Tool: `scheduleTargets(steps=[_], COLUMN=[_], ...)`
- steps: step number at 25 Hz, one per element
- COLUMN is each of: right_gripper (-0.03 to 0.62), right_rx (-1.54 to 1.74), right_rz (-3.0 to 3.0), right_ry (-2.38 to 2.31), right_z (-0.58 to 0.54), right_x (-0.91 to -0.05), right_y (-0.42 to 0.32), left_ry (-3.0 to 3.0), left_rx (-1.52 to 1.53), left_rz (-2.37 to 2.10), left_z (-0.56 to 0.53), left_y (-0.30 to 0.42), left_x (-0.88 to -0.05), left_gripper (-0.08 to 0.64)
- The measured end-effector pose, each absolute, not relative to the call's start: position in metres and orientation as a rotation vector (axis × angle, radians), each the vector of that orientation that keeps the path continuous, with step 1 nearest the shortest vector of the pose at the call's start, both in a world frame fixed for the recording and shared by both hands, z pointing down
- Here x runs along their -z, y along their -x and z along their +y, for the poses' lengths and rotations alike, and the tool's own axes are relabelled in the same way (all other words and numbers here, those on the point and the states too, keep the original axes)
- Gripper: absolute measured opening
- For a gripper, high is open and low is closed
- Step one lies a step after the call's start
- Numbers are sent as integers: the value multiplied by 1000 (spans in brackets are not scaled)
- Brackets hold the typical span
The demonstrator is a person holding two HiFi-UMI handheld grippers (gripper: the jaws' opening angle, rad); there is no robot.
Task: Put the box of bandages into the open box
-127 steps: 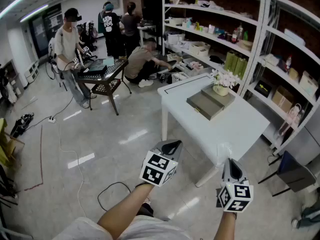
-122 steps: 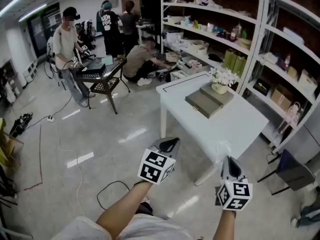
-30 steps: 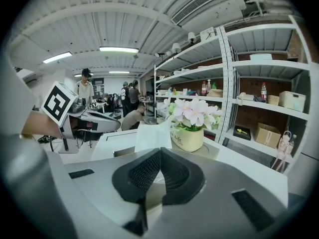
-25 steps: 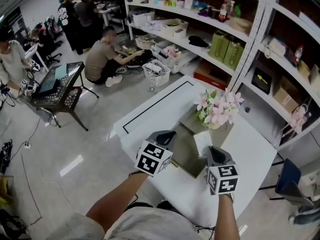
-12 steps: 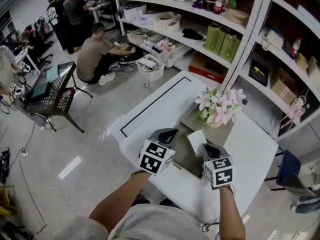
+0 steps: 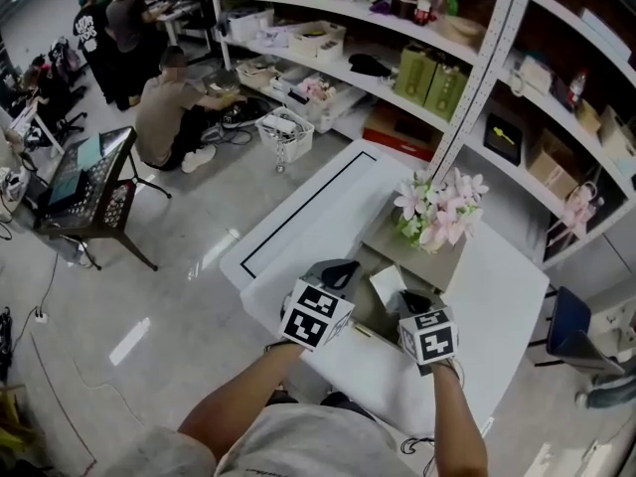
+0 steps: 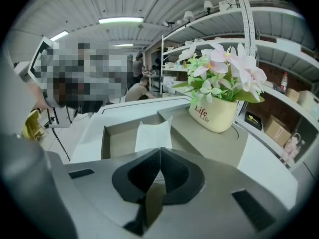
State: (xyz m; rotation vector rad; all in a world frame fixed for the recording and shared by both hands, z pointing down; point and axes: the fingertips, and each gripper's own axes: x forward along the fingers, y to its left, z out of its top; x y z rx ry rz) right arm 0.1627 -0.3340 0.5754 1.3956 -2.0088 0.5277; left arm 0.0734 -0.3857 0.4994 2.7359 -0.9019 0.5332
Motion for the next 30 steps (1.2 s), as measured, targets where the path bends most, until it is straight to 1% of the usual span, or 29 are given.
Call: scheduleTargets(steps=[7, 15, 22, 30], right_gripper=[5, 12, 47, 48], right_rx=[-561, -572, -573, -590], right_rz=[-1936, -1883, -1874, -1896], right_ry=[-1308, -1306, -1319, -1397], right_z=[-329, -330, -331, -327], right_x=[-602, -610, -606, -586], right_y=[-152, -146, -145, -153], left_ry=[-2745, -2742, -2748, -2755], left_rx=[-547, -541, -534, -524], left_rz=[-881, -909, -923, -916], left_z=[-378, -380, -381, -384], left_y=[-61, -44, -36, -38], left_x=[-501, -497, -491, -485], left_gripper=[5, 6, 6, 5])
